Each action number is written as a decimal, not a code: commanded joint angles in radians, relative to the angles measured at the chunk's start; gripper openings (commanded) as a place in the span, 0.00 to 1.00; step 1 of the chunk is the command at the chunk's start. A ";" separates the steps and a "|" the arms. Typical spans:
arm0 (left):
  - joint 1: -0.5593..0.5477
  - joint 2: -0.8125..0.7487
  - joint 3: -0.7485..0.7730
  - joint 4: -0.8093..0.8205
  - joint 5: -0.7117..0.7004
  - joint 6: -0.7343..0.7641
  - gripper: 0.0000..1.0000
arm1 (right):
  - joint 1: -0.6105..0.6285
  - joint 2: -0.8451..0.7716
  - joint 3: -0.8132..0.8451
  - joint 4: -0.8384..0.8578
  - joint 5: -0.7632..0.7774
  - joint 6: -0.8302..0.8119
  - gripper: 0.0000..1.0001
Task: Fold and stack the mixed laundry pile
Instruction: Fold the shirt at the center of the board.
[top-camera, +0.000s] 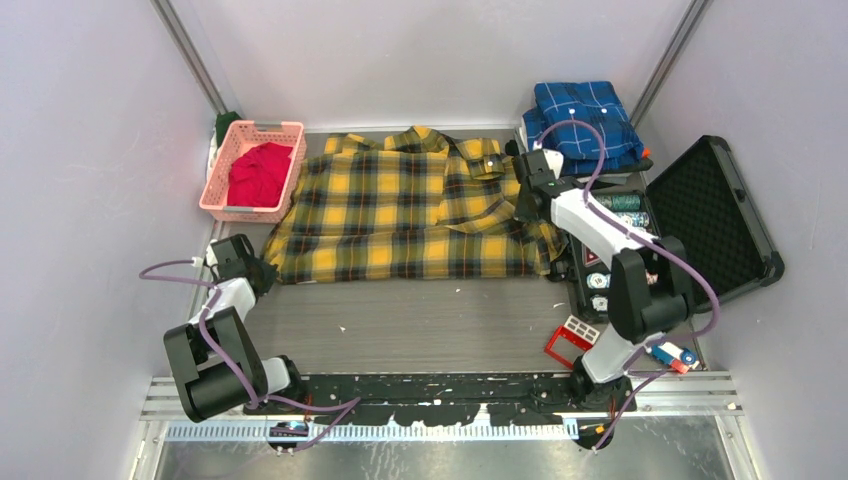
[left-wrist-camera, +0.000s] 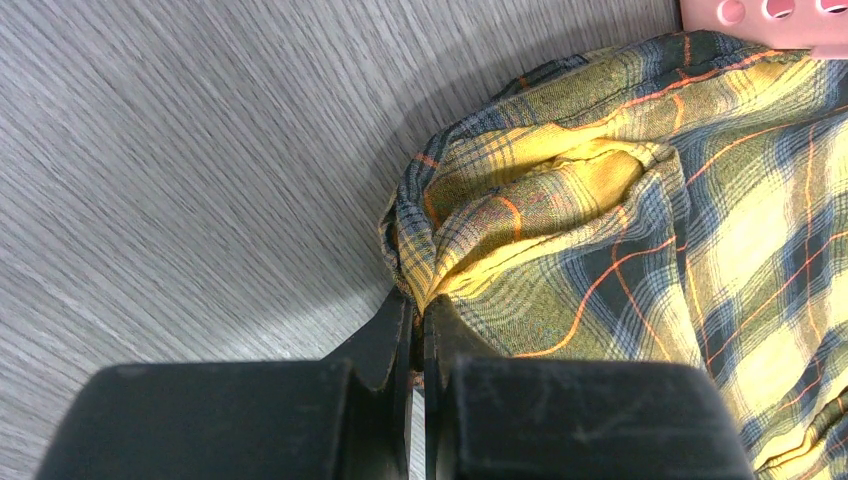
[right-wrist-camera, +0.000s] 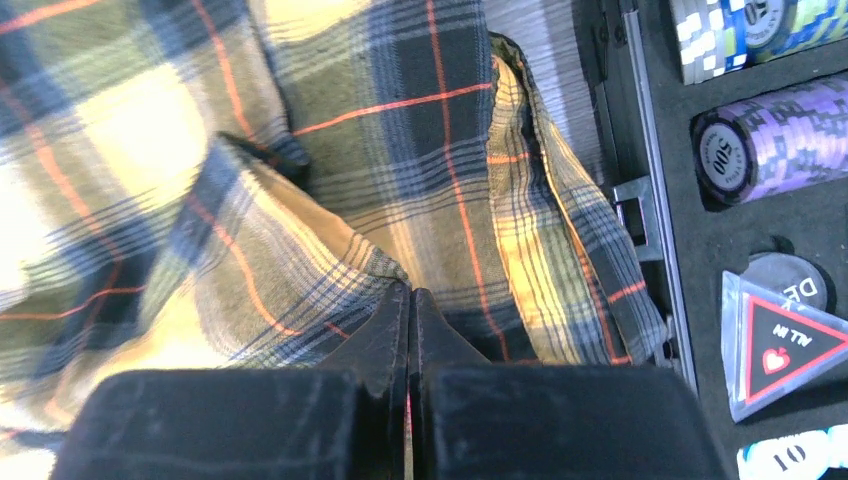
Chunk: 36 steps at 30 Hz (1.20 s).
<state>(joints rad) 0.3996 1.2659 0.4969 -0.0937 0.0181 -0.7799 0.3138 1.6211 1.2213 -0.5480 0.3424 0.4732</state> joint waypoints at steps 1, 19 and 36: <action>0.012 -0.010 0.002 0.038 -0.041 0.007 0.00 | -0.004 0.084 0.024 0.047 0.132 -0.056 0.01; 0.012 -0.052 -0.011 0.028 -0.004 -0.002 0.00 | -0.005 -0.417 -0.295 -0.163 -0.089 0.397 0.54; 0.012 -0.056 -0.021 0.037 0.005 0.004 0.00 | -0.110 -0.324 -0.479 0.112 -0.186 0.223 0.47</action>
<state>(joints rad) 0.4015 1.2369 0.4854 -0.0937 0.0277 -0.7815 0.2260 1.2552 0.6991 -0.5282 0.1730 0.7460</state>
